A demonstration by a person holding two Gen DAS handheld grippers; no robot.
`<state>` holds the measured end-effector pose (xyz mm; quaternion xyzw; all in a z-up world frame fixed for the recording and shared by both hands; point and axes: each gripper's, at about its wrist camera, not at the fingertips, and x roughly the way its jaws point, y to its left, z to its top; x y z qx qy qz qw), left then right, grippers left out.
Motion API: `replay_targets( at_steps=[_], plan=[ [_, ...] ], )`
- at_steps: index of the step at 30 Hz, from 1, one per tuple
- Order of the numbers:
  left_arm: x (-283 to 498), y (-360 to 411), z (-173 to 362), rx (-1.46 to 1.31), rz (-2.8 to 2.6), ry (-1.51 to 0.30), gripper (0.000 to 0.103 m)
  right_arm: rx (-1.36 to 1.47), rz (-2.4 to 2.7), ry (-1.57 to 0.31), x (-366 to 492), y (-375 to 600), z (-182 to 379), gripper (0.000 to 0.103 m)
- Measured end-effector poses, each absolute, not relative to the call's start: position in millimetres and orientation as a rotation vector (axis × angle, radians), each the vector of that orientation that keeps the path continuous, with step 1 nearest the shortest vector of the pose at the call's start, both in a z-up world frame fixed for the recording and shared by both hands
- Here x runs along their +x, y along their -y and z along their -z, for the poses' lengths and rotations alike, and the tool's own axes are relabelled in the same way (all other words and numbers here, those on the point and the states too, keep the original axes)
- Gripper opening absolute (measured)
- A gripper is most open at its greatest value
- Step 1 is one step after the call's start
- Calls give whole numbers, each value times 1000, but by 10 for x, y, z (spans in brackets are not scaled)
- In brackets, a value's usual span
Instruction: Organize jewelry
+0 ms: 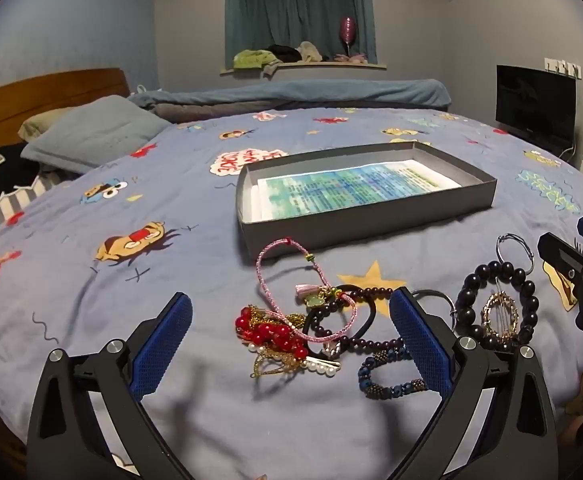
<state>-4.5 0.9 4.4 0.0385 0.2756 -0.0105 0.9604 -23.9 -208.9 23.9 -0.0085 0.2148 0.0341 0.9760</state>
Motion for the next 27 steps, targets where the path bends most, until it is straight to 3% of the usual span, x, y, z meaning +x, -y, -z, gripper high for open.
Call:
replay_targets(
  at_steps=[27],
  plan=[
    [-60,8,-60,82,20,-552,98,-18,-68,-432,-235,2094,-241,98]
  ],
)
